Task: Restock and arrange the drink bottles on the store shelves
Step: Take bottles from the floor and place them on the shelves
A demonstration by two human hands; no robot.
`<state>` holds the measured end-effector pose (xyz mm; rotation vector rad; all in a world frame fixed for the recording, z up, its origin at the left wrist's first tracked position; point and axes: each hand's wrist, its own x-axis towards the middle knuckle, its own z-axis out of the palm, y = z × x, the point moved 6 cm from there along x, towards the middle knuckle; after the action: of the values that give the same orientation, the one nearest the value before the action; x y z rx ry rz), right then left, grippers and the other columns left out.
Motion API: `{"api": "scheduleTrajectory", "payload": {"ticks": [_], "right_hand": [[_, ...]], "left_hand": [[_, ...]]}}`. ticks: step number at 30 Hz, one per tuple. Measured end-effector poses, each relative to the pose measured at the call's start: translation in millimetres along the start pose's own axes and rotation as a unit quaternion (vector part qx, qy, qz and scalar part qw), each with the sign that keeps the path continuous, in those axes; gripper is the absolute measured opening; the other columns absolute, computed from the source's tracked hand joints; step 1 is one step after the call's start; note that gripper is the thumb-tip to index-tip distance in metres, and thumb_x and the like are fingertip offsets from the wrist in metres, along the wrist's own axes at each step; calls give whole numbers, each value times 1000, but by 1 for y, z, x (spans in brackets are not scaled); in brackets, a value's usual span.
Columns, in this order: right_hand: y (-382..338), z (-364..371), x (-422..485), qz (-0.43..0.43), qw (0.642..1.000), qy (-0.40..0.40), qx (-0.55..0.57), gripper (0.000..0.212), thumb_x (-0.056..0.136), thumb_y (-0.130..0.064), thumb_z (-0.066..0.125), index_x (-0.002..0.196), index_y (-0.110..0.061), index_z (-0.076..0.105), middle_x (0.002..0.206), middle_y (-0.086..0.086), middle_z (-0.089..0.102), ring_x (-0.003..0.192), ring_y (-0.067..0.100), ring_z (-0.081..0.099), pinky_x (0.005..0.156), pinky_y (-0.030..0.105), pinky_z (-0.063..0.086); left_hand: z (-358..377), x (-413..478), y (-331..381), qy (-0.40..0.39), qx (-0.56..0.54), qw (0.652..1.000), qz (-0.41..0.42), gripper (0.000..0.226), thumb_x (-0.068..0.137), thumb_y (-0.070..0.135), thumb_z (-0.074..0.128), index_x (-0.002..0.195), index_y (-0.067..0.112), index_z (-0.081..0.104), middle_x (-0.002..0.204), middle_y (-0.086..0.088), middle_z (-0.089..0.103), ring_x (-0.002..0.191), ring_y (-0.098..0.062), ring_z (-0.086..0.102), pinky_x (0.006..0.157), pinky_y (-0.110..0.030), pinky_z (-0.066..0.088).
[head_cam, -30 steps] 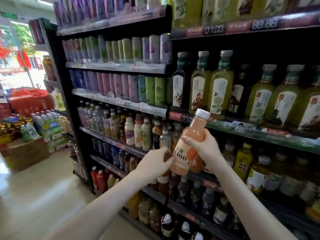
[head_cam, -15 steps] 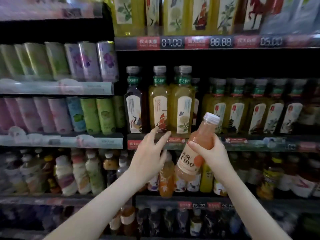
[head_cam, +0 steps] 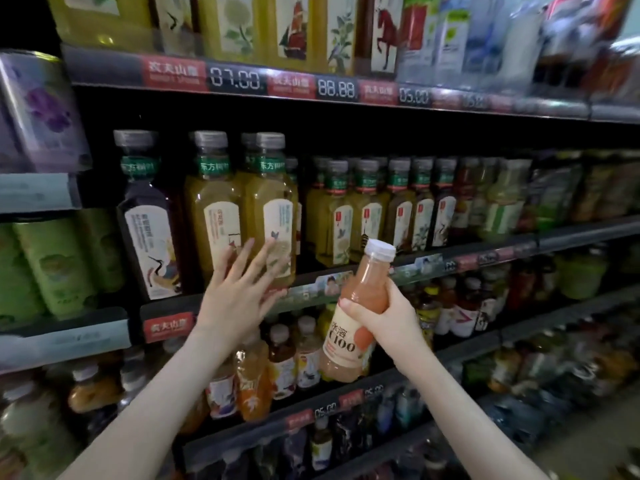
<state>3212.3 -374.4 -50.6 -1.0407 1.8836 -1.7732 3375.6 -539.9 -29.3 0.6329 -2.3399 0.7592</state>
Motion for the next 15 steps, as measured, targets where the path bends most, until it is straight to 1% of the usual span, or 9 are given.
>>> {"api": "scheduleTrajectory", "payload": {"ticks": [2, 5, 7, 9, 12, 15], "right_hand": [[6, -3, 0, 4, 1000, 3, -11, 49, 73, -34, 81, 115, -30, 57, 104, -14, 67, 98, 4, 62, 83, 30, 53], [23, -6, -3, 14, 1000, 2, -21, 53, 72, -36, 81, 119, -28, 56, 106, -12, 67, 99, 5, 61, 84, 31, 53], [37, -12, -4, 19, 1000, 0, -21, 53, 73, -36, 81, 119, -27, 56, 106, -11, 67, 99, 5, 62, 82, 29, 53], [49, -22, -3, 21, 1000, -1, -13, 49, 74, -35, 80, 117, -27, 57, 105, -11, 67, 98, 4, 62, 77, 25, 52], [62, -42, 6, 15, 1000, -2, -5, 41, 75, -33, 79, 111, -30, 59, 103, -12, 68, 96, 3, 63, 76, 25, 52], [75, -69, 22, 4, 1000, -17, 3, 38, 75, -32, 79, 108, -33, 59, 102, -12, 68, 95, 2, 63, 78, 26, 53]], "left_hand": [[-1, -7, -2, 7, 6, 1000, 5, 56, 96, 49, 30, 144, 23, 40, 153, -10, 29, 140, -34, 28, 116, -55, 17], [1, -13, 1, -10, 6, 1000, -8, 57, 96, 48, 32, 146, 21, 37, 154, -11, 26, 142, -34, 24, 117, -55, 12], [3, -19, 11, -14, -21, 999, -37, 59, 95, 46, 32, 146, 17, 38, 154, -13, 25, 143, -34, 22, 117, -54, 9], [5, -25, 29, -10, -44, 998, -49, 59, 93, 42, 35, 146, 16, 38, 155, -16, 23, 143, -34, 21, 116, -54, 9], [7, -26, 70, 19, -89, 996, 1, 52, 93, 28, 41, 144, 16, 42, 153, -22, 25, 141, -36, 24, 115, -55, 18], [10, -14, 116, 49, -137, 988, 50, 46, 92, 19, 44, 138, 13, 49, 148, -22, 35, 136, -36, 34, 113, -51, 26]]}}
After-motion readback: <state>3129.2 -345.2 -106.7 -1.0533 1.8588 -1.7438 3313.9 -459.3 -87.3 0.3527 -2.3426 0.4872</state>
